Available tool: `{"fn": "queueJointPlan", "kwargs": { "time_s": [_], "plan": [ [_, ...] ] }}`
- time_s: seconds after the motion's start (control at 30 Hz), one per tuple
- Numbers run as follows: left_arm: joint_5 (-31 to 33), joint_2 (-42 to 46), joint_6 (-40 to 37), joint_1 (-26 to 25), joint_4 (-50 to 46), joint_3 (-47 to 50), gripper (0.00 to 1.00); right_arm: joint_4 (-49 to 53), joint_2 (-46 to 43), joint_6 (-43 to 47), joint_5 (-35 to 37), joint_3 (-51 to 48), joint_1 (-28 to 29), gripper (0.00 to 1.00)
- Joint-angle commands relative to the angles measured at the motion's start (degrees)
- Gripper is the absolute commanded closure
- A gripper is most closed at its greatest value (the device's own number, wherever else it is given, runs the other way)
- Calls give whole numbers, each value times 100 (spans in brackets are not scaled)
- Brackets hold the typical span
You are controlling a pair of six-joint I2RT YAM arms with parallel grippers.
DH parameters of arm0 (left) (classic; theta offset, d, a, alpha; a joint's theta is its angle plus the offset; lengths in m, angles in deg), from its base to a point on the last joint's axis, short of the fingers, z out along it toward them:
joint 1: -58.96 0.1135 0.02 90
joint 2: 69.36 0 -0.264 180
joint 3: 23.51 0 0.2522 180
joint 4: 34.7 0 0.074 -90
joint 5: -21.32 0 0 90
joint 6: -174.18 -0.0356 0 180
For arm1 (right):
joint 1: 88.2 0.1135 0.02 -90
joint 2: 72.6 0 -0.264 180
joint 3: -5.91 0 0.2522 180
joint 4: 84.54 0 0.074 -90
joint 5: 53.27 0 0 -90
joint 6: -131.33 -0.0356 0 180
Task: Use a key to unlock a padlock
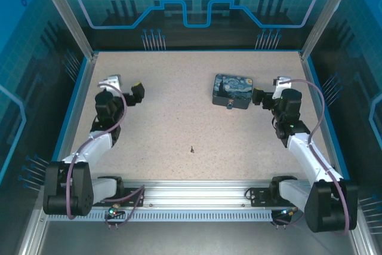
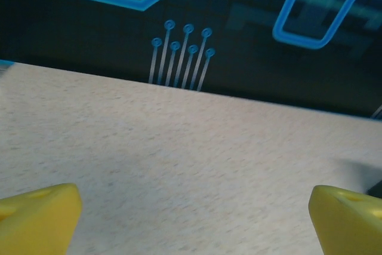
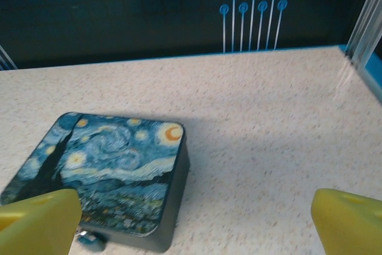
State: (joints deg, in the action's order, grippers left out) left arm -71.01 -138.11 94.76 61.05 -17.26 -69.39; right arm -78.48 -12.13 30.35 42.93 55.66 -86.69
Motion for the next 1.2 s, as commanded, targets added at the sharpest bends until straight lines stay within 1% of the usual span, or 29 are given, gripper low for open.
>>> {"fn": "queueJointPlan", "kwargs": {
  "time_s": [0.0, 0.07, 0.13, 0.2, 0.27, 0.4, 0.53, 0.57, 0.7, 0.83, 0.93, 1.03, 1.17],
  "plan": [
    [-658, -135, 880, -41, -1107, -562, 1, 1273, 41, -655, -488, 278, -69, 0],
    [-1005, -359, 1210, -84, -1451, -884, 1, 1396, 204, -951, -721, 415, -85, 0],
    [-1316, -677, 1407, -256, -1960, -1308, 1, 1485, 438, -1317, -932, 576, -113, 0],
    [-1505, -1085, 1409, -597, -2475, -1806, 1, 1506, 771, -1566, -1260, 777, -160, 0],
    [-1680, -1497, 1463, -946, -2720, -2247, 1, 1395, 1075, -1676, -1431, 919, -202, 0],
    [-2150, -2472, 1584, -1549, -2698, -3052, 3, 1286, 1830, -1772, -1678, 1258, -366, 0],
    [-2637, -3432, 1781, -1894, -2659, -3885, 7, 1081, 2480, -1859, -1935, 1405, -503, 0],
    [-2703, -3644, 1817, -1980, -2675, -4098, 8, 991, 2624, -1857, -2002, 1594, -517, 0],
    [-2709, -4386, 1723, -2291, -2994, -4912, 9, 962, 3153, -1828, -2166, 1894, -562, 0],
    [-2802, -5031, 1790, -2494, -3117, -5490, 10, 789, 3606, -1883, -2428, 2097, -561, 0],
    [-2825, -5490, 1698, -2635, -3542, -6106, 18, 614, 3898, -1990, -2709, 2204, -566, 0],
    [-2793, -5835, 1641, -2759, -3784, -6558, 20, 533, 4108, -2014, -2867, 2338, -527, 0],
    [-2773, -6165, 1657, -2848, -3973, -6920, 21, 636, 4244, -1978, -2819, 2511, -420, 0]
  ]
}}
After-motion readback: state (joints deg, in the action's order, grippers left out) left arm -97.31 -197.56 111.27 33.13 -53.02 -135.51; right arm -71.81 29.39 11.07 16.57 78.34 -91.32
